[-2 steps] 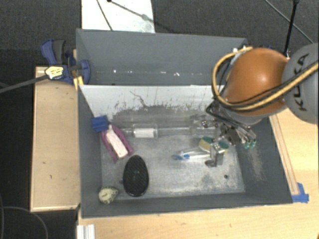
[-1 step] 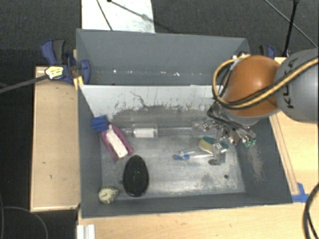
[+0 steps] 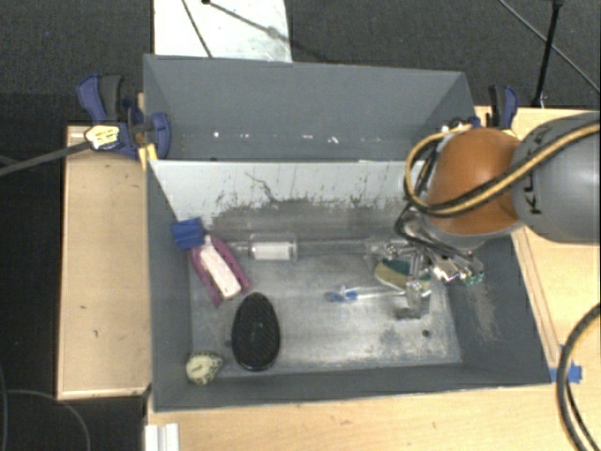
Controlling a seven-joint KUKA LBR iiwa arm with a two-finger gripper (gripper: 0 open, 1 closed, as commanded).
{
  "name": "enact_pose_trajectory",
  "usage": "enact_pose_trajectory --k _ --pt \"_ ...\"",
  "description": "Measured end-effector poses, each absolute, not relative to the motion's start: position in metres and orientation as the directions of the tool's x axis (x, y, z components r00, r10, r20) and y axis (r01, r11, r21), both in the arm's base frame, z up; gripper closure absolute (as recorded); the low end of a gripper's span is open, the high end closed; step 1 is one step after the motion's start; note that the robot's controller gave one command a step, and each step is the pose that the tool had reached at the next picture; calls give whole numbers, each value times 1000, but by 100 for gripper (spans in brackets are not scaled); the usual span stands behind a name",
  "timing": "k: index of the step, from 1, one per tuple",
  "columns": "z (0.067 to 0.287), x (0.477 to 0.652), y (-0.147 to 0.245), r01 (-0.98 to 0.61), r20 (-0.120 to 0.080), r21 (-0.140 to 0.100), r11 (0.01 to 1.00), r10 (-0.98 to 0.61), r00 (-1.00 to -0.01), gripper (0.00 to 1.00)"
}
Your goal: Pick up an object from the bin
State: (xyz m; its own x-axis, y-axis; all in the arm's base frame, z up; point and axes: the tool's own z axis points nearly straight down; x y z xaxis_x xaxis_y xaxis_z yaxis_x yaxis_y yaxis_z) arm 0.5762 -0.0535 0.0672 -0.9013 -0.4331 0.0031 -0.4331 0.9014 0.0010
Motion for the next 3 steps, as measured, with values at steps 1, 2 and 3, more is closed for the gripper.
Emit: enact_pose_trajectory --k 1,2,3 --pt "71 577 -51 -434 -2 0 901 -434 -901 100" --pt "191 545 -54 -400 -9 -5 917 -400 -917 100" --pt "262 535 -62 -833 -4 -5 553 -833 -553 100"
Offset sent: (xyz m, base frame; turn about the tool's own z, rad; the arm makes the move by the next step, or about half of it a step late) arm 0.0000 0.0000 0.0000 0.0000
